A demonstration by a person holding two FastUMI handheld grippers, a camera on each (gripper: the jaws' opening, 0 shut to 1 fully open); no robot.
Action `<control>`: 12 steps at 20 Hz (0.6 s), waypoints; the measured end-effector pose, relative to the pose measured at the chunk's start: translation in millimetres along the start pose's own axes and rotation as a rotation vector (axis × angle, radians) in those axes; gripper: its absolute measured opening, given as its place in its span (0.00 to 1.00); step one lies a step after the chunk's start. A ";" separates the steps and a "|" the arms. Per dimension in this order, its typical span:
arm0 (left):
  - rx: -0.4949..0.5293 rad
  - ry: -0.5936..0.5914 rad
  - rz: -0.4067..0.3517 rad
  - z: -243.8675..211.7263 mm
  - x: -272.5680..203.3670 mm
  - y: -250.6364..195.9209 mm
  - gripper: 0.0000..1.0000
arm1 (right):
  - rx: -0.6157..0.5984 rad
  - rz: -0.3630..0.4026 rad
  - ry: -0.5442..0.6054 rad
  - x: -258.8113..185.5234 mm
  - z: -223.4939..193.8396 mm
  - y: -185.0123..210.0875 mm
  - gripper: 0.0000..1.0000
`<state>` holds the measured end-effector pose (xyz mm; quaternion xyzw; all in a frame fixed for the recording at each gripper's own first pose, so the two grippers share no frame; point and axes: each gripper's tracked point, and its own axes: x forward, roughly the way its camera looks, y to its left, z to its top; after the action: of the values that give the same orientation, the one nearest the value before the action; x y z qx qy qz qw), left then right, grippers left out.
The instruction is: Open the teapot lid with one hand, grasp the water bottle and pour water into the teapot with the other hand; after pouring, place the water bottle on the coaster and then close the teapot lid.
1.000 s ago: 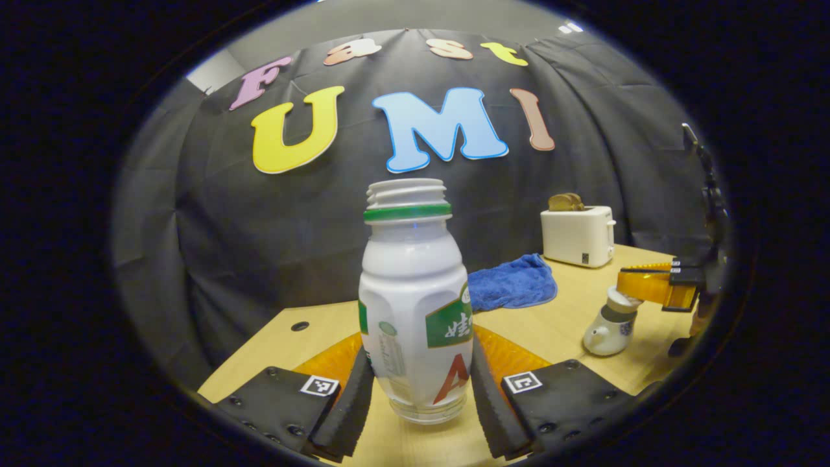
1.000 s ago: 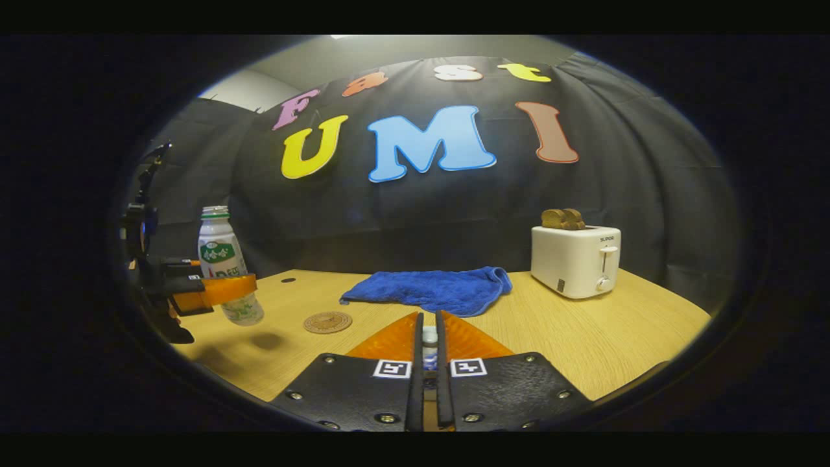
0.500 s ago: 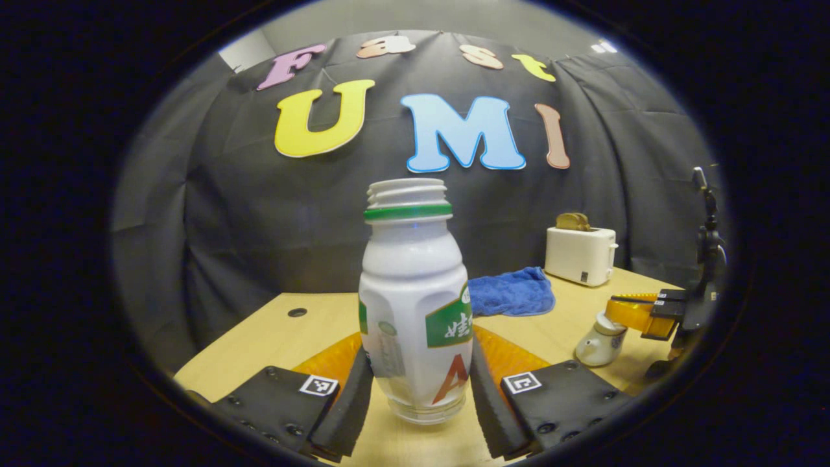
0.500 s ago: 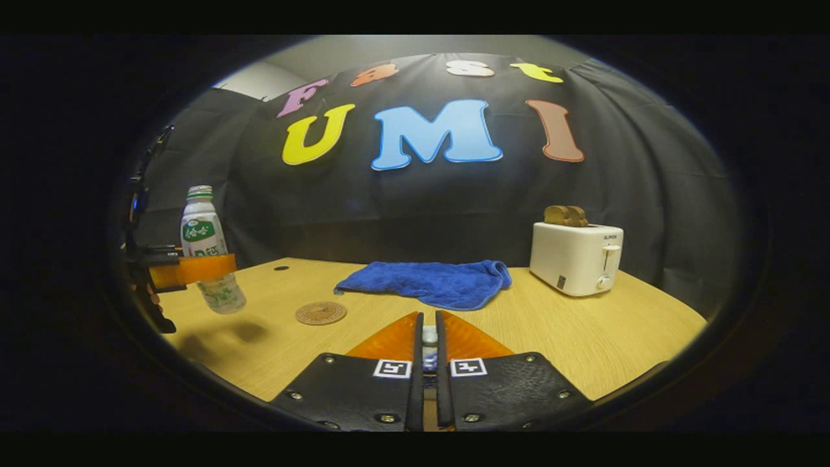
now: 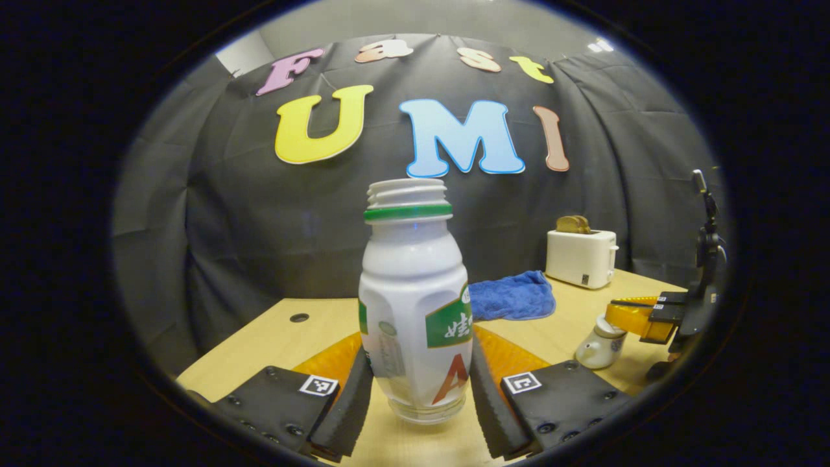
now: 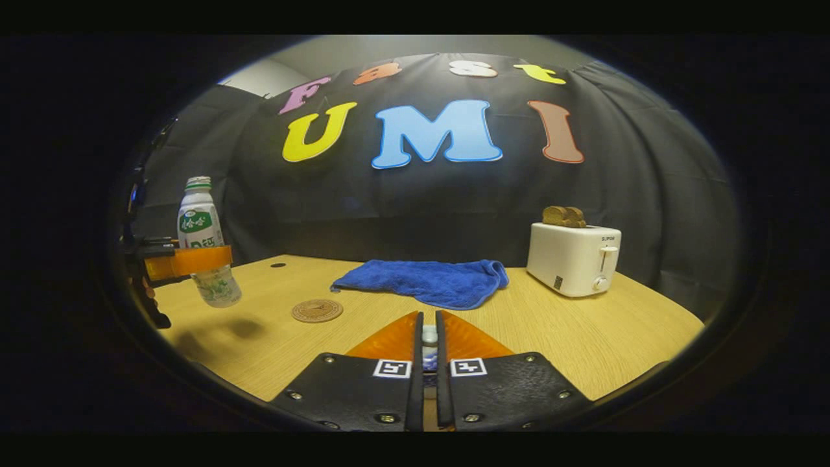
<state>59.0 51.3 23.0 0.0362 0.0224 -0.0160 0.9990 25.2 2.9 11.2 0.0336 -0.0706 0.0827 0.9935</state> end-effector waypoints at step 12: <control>-0.006 0.001 -0.005 -0.2 7.7 -9.7 0.71 | 0.000 0.003 0.039 2.0 -12.0 0.5 0.11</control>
<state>66.4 41.4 21.8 0.0333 0.0232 -0.0185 0.9990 28.7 4.7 -0.4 0.0319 -0.0512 0.0848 0.9946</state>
